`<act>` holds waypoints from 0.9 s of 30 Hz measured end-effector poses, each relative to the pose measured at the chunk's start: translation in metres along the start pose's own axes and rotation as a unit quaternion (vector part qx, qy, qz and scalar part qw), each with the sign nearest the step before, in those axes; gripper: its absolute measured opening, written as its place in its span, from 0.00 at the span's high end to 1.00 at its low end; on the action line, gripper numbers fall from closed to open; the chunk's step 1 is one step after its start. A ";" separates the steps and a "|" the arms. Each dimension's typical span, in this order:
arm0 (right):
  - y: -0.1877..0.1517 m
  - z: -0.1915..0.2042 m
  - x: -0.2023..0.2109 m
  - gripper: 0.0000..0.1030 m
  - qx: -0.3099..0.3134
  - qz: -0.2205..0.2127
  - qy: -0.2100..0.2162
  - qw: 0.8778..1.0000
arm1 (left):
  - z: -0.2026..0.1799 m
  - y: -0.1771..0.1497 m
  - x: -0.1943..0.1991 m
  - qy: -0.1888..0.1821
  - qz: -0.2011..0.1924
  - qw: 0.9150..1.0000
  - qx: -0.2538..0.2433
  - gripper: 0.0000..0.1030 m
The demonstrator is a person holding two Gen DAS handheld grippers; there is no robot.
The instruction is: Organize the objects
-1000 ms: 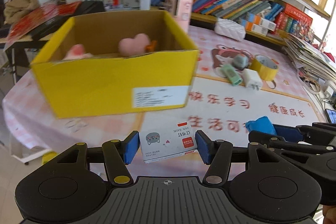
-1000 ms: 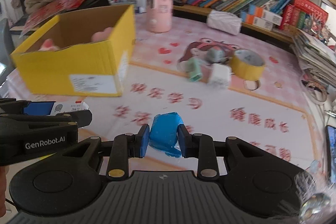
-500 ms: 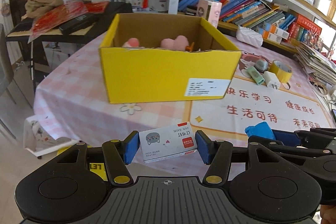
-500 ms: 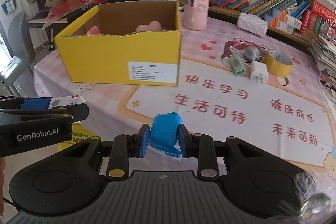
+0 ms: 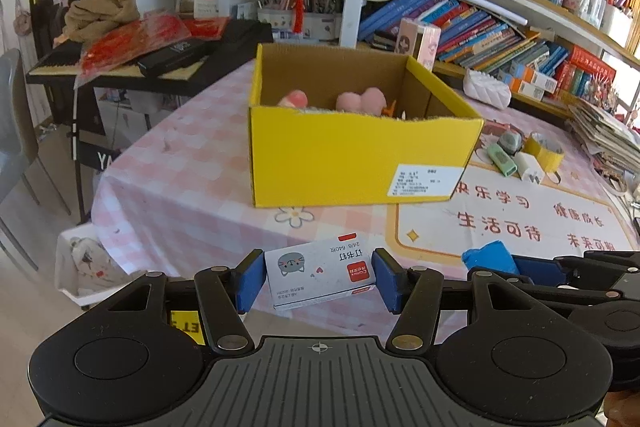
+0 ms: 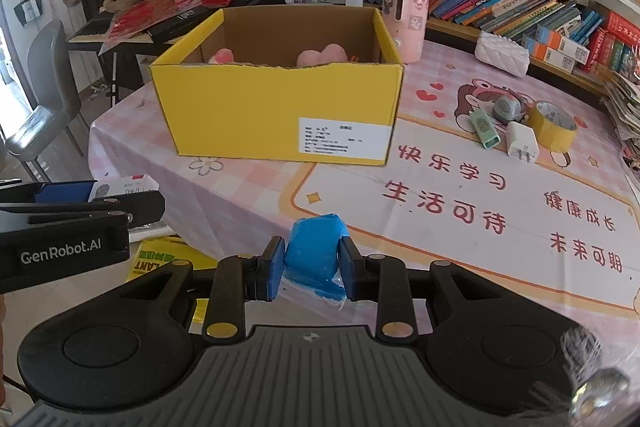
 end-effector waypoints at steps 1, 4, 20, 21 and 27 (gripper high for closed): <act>0.001 0.002 0.001 0.73 0.001 -0.001 0.000 1.000 | 0.001 0.001 0.002 -0.001 -0.004 1.000 -0.001 0.45; 0.004 0.007 0.002 0.73 0.008 -0.005 0.000 1.000 | 0.003 0.004 0.006 0.000 -0.015 1.000 -0.003 0.45; 0.087 -0.023 0.017 0.74 -0.027 -0.124 -0.024 0.992 | -0.008 0.082 0.012 0.016 -0.136 0.990 -0.040 0.45; 0.096 -0.026 0.016 0.74 -0.029 -0.132 -0.021 0.991 | -0.010 0.085 0.009 0.019 -0.139 0.989 -0.042 0.45; 0.142 -0.037 -0.005 0.74 -0.021 -0.149 0.000 0.989 | -0.016 0.113 -0.024 0.033 -0.128 0.990 -0.046 0.45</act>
Point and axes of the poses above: each gripper's, at about its wrist camera, not at the fingertips, and x roughly against the way its jaws point, z to its left, y to its top, the point moved 3 cm from there along -x, roughly the way its jaws point, and after that the axes turned 4 degrees about z, right-handed, at the moved point
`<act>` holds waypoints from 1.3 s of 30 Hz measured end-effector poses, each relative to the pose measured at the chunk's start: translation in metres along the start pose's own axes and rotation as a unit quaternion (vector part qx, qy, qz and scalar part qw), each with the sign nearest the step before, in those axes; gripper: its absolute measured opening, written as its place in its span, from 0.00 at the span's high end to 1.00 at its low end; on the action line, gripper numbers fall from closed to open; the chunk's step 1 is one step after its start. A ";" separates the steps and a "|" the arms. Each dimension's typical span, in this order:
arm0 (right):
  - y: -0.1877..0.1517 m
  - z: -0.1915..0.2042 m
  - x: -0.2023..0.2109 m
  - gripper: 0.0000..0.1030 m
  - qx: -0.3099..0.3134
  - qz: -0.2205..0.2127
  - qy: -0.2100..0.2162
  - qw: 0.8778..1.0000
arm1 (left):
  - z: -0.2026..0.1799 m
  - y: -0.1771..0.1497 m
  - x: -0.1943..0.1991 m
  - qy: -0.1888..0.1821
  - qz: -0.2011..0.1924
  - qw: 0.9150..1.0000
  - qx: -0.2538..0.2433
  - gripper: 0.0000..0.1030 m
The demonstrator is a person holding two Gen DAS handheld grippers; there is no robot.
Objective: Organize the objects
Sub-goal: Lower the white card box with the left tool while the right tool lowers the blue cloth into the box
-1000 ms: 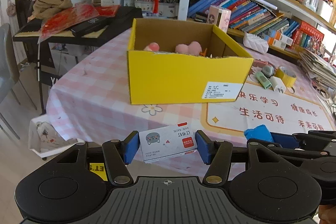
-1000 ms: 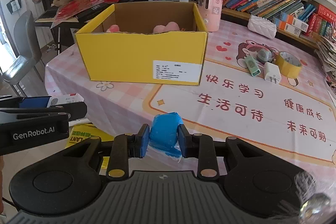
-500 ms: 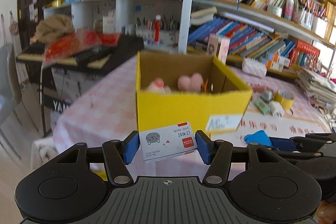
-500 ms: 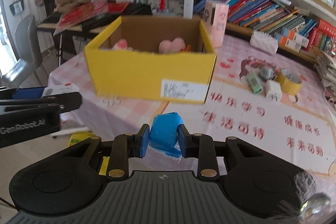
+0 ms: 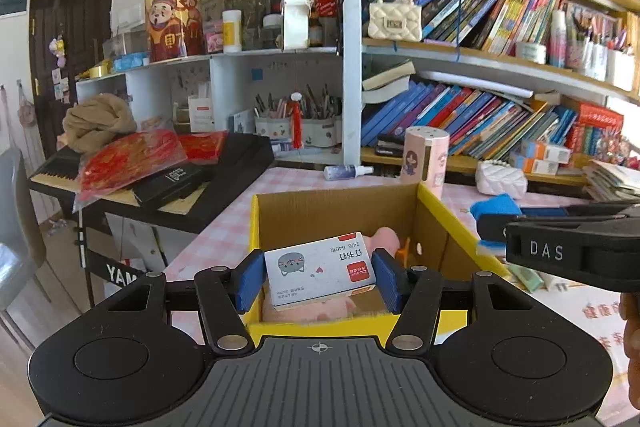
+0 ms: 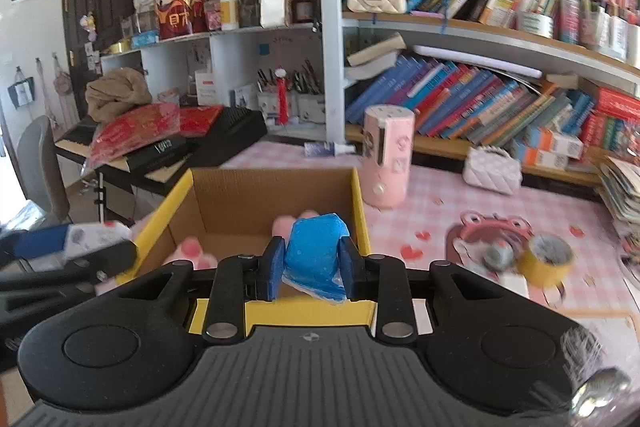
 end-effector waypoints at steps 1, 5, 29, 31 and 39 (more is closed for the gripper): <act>0.004 -0.001 -0.007 0.74 0.003 -0.001 0.003 1.000 | -0.001 0.002 -0.007 0.003 0.003 1.000 0.000 0.45; 0.017 -0.006 -0.033 0.74 0.010 0.003 0.014 1.000 | -0.003 0.007 -0.031 0.018 0.020 1.000 -0.005 0.45; 0.024 -0.007 -0.137 0.74 0.074 0.083 0.071 0.991 | -0.024 -0.013 -0.120 0.028 0.142 0.989 -0.019 0.45; 0.021 -0.006 -0.142 0.74 0.079 0.092 0.073 0.990 | -0.025 -0.014 -0.122 0.029 0.144 0.989 -0.021 0.45; 0.014 -0.001 -0.161 0.74 0.095 0.133 0.086 0.983 | -0.028 -0.014 -0.125 0.036 0.143 0.988 -0.034 0.44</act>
Point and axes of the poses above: each gripper's, at about its wrist camera, not at the fingertips, and x roughly against the way its jaws point, z to its left, y to its top, the point moved 3 cm from there along -x, roughly the way its jaws point, and after that the axes turned 4 degrees about z, right-handed, at the moved point
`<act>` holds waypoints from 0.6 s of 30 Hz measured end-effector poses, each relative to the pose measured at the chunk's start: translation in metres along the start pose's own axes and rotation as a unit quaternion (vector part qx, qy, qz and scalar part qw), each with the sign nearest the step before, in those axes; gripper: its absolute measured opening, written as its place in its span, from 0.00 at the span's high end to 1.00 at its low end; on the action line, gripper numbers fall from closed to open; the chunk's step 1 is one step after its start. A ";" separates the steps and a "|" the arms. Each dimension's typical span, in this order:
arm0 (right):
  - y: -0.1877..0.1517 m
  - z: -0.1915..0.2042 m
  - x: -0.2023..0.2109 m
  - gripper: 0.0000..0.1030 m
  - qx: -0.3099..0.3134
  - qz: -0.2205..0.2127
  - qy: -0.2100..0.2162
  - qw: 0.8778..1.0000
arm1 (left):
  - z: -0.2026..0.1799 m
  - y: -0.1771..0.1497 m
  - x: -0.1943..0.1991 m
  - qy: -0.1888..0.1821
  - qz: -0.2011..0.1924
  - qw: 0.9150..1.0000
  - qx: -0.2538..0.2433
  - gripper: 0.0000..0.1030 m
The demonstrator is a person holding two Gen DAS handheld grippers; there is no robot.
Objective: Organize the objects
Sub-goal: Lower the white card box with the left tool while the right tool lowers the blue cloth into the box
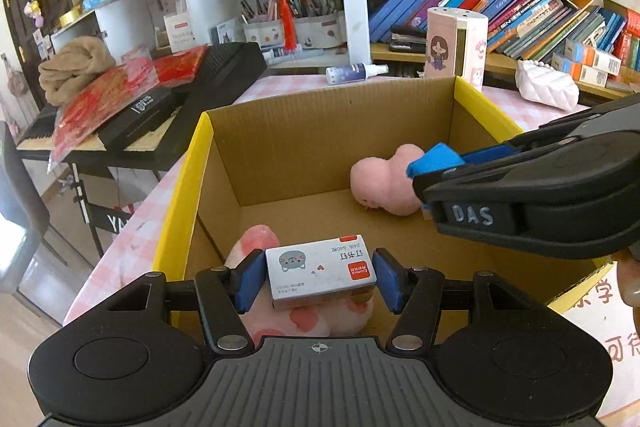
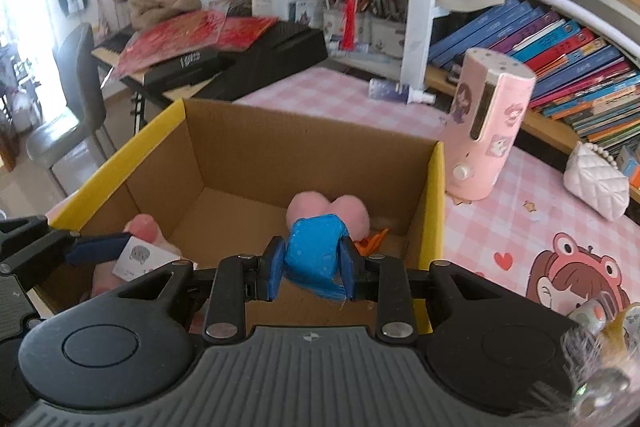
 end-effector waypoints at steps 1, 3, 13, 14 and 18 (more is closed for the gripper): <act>0.000 0.000 -0.002 0.74 0.002 0.005 0.001 1.000 | 0.000 0.000 0.000 0.001 0.000 1.000 -0.001 0.44; 0.000 0.001 -0.006 0.74 0.005 0.012 0.002 1.000 | 0.000 0.000 -0.002 0.002 0.001 1.000 -0.002 0.43; -0.004 0.007 -0.023 0.74 0.037 0.057 0.004 0.998 | 0.002 -0.001 -0.001 0.006 0.009 1.000 0.009 0.26; -0.004 0.007 -0.024 0.74 0.042 0.058 0.004 0.997 | 0.002 -0.001 -0.001 0.006 0.011 1.000 0.012 0.25; -0.002 0.006 -0.030 0.74 0.042 0.083 0.006 0.996 | 0.004 -0.002 -0.001 0.011 0.014 1.000 0.020 0.22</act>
Point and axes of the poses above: each gripper's, at about its wrist camera, not at the fingertips, and x roughly against the way its jaws point, z to its left, y to its top, the point moved 3 cm from there along -x, roughly the way its jaws point, and after that the axes turned 4 degrees about z, right-handed, at the moved point
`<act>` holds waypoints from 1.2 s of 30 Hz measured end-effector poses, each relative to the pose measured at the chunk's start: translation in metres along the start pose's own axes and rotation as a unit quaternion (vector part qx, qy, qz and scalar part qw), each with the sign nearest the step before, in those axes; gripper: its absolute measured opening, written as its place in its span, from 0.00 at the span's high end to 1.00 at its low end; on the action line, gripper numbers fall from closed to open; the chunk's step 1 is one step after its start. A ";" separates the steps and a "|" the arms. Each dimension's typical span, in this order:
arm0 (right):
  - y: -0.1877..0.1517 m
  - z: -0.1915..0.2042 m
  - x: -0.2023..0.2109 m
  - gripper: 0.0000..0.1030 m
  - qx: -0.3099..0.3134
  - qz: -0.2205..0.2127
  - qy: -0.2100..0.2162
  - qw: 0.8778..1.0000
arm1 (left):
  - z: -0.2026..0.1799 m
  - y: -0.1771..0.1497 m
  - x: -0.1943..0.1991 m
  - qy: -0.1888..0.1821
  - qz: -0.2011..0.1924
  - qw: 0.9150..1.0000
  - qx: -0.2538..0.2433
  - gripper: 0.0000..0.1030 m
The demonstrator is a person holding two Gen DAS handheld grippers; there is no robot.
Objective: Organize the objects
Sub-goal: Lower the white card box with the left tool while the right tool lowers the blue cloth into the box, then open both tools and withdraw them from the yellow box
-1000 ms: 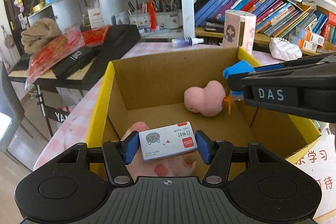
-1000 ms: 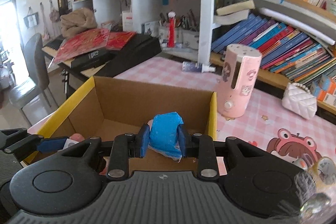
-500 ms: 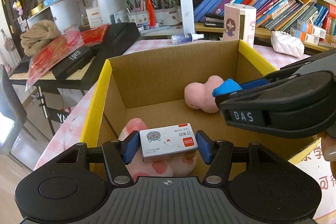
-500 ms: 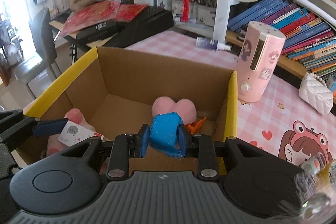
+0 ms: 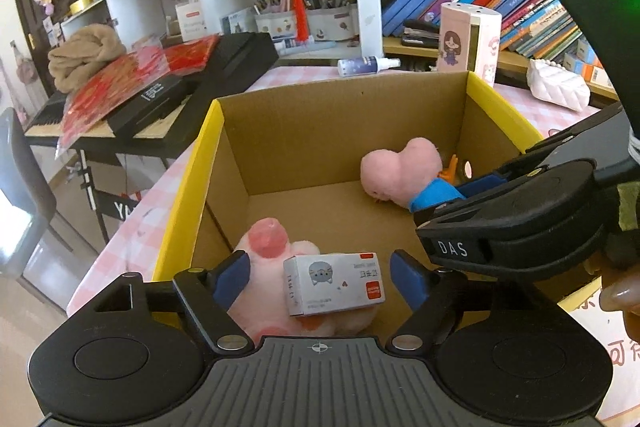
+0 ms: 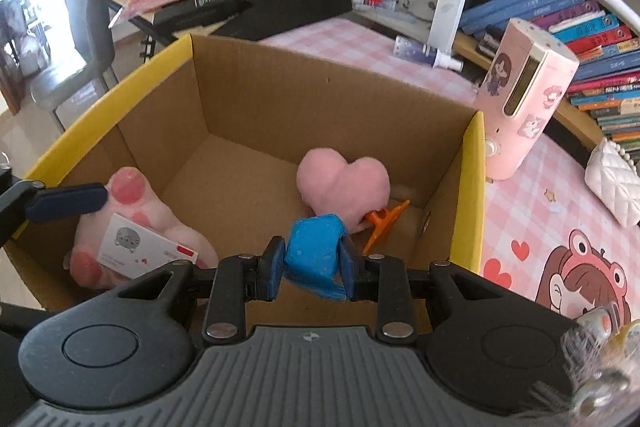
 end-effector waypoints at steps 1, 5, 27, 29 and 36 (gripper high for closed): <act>0.001 0.000 -0.001 0.74 0.000 0.005 0.002 1.000 | 0.001 0.000 0.000 0.000 0.002 1.000 0.003 0.21; 0.001 0.001 -0.002 0.73 0.001 0.012 -0.004 1.000 | 0.003 -0.001 0.002 0.002 -0.002 1.000 0.006 0.18; -0.029 0.020 0.095 0.41 -0.083 -0.163 -0.084 0.980 | 0.034 -0.016 0.071 -0.005 -0.092 0.994 0.058 0.08; -0.036 0.023 0.104 0.38 -0.091 -0.175 -0.094 0.976 | 0.037 -0.020 0.077 -0.005 -0.096 0.994 0.061 0.07; -0.063 0.039 0.127 0.26 -0.103 -0.198 -0.123 0.967 | 0.051 -0.044 0.096 0.000 -0.095 0.993 0.073 0.07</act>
Point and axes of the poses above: each gripper's, at about its wrist camera, not at the fingertips, and x roughly against the way its jaws point, z to its left, y to its top, the point moved 3 cm from there along -x, roughly the way its jaws point, and after that the axes turned 4 degrees about z, right-handed, at the moved point
